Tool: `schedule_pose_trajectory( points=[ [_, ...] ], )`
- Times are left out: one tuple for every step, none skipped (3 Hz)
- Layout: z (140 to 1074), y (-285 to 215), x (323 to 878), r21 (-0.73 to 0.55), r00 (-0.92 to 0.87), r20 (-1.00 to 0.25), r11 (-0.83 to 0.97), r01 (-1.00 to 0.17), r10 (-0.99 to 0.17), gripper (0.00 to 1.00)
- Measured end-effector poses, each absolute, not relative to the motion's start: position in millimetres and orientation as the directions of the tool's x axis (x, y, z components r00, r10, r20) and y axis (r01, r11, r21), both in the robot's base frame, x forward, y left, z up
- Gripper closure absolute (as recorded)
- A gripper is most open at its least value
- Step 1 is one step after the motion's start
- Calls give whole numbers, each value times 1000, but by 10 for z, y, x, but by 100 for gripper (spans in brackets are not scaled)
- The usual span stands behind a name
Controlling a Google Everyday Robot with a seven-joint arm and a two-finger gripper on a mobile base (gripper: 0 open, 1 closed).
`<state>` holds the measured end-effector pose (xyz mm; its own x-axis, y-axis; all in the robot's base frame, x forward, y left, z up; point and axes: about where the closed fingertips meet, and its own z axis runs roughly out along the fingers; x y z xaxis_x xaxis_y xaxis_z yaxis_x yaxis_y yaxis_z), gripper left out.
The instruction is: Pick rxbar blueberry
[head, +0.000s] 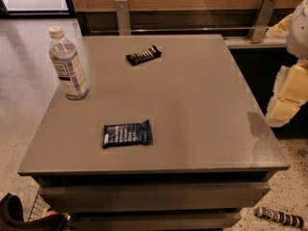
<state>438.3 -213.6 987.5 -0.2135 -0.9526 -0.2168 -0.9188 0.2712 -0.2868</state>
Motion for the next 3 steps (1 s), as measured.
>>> schedule_pose_trajectory(
  points=[
    [9876, -2135, 4383, -287, -213, -217, 271, -919, -953, 0],
    [9797, -1994, 4413, -273, -169, -271, 244, -930, -948, 0],
    [9490, -1646, 4541, -250, -44, -463, 178, -952, -885, 0]
  ],
)
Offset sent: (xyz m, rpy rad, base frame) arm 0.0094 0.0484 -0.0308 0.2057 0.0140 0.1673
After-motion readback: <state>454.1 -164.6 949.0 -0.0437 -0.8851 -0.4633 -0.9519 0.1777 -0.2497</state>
